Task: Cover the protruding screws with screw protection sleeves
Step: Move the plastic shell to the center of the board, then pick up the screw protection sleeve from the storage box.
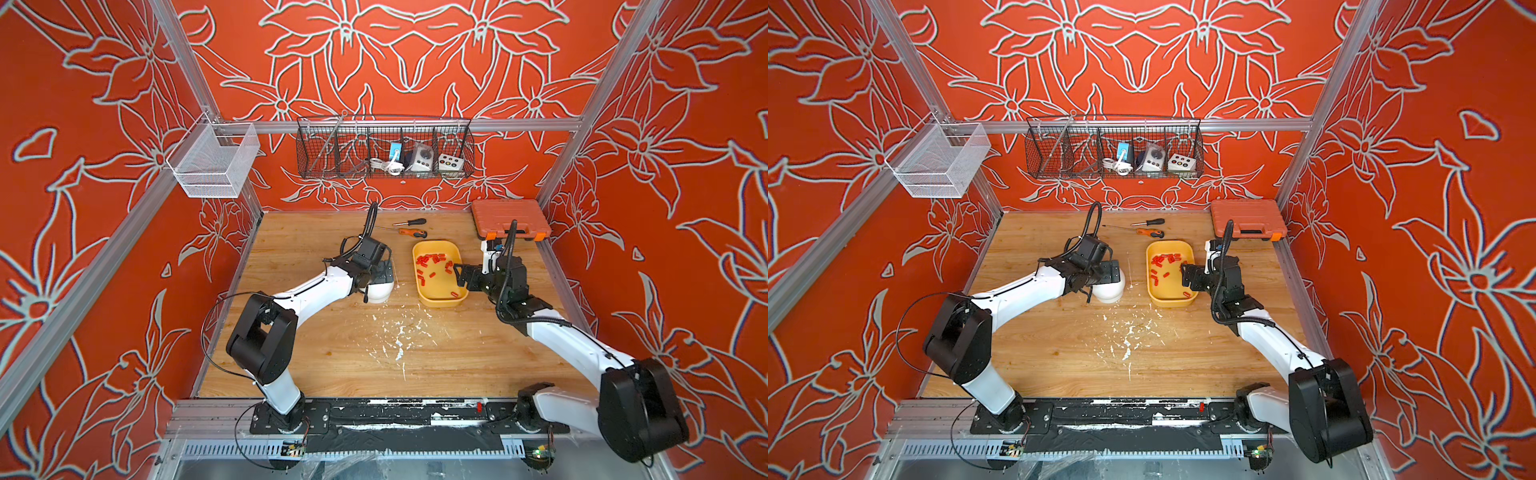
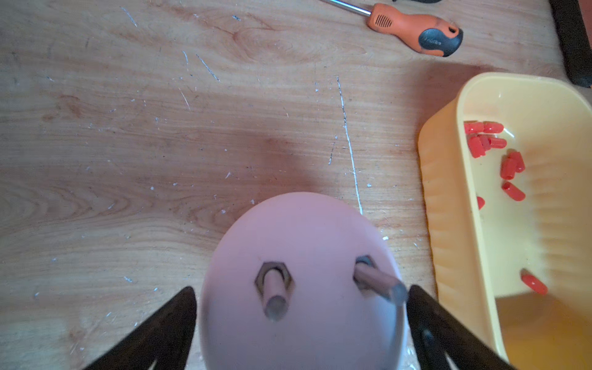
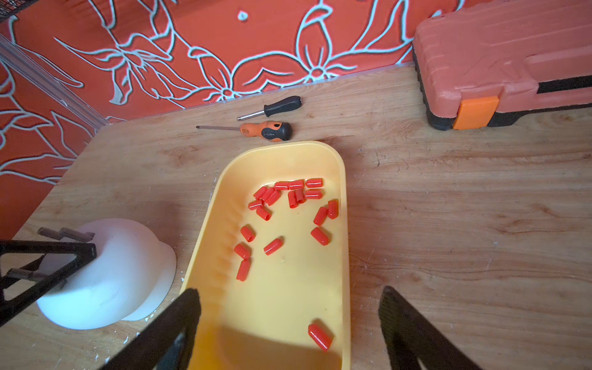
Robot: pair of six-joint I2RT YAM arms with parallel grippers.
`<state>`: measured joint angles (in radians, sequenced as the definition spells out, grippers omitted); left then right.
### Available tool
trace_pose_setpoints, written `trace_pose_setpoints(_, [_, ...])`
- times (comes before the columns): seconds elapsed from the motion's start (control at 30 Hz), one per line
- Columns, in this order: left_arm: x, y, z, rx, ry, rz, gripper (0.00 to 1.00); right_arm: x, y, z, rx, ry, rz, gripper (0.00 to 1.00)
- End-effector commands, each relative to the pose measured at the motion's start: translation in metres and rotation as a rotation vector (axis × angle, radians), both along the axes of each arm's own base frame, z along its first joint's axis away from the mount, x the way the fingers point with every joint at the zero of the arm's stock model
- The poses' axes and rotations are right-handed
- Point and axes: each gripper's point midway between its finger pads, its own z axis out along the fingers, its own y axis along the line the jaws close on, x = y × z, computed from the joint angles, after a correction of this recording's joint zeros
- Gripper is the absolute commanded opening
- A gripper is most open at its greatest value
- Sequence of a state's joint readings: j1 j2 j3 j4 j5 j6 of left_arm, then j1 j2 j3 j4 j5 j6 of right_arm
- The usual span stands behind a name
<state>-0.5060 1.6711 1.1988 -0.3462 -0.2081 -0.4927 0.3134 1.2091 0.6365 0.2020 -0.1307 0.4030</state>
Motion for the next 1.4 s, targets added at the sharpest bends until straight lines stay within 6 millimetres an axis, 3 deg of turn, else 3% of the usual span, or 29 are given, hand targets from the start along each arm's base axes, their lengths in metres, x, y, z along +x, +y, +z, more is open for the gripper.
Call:
trace_pose_setpoints(0.0, [0.000,0.002,0.037,0.006,-0.057,-0.012,0.98,-0.001,0.003,0.000,-0.004,0.009,0.010,0.89])
trace_pose_setpoints(0.2, [-0.013,0.008,0.101,-0.054,-0.234,-0.049,0.98,0.001,0.010,0.002,-0.048,0.064,0.065,0.88])
trace_pose_setpoints(0.3, [-0.036,0.014,0.109,-0.099,-0.340,-0.108,0.98,0.005,0.030,0.004,-0.053,0.145,0.173,0.80])
trace_pose_setpoints(0.4, [-0.065,0.024,0.094,-0.103,-0.400,-0.157,0.97,0.009,0.045,-0.006,-0.064,0.276,0.241,0.68])
trace_pose_setpoints(0.53, [-0.099,0.033,0.073,-0.121,-0.451,-0.224,0.90,0.020,0.051,-0.024,-0.126,0.405,0.255,0.47])
trace_pose_setpoints(0.63, [-0.113,0.037,0.053,-0.136,-0.483,-0.245,0.89,0.032,0.053,-0.039,-0.156,0.492,0.250,0.36])
trace_pose_setpoints(0.77, [-0.125,0.027,0.039,-0.166,-0.545,-0.341,0.87,0.044,0.057,-0.056,-0.164,0.595,0.227,0.21])
trace_pose_setpoints(1.07, [-0.132,0.015,0.019,-0.152,-0.549,-0.452,0.86,0.059,0.065,-0.088,-0.171,0.712,0.153,0.26])
trace_pose_setpoints(1.27, [-0.129,0.019,0.027,-0.136,-0.576,-0.431,0.86,0.060,0.067,-0.095,-0.362,0.693,0.162,0.31])
trace_pose_setpoints(1.37, [-0.129,0.020,0.030,-0.133,-0.585,-0.427,0.86,0.065,0.072,-0.087,-0.512,0.623,0.250,0.34])
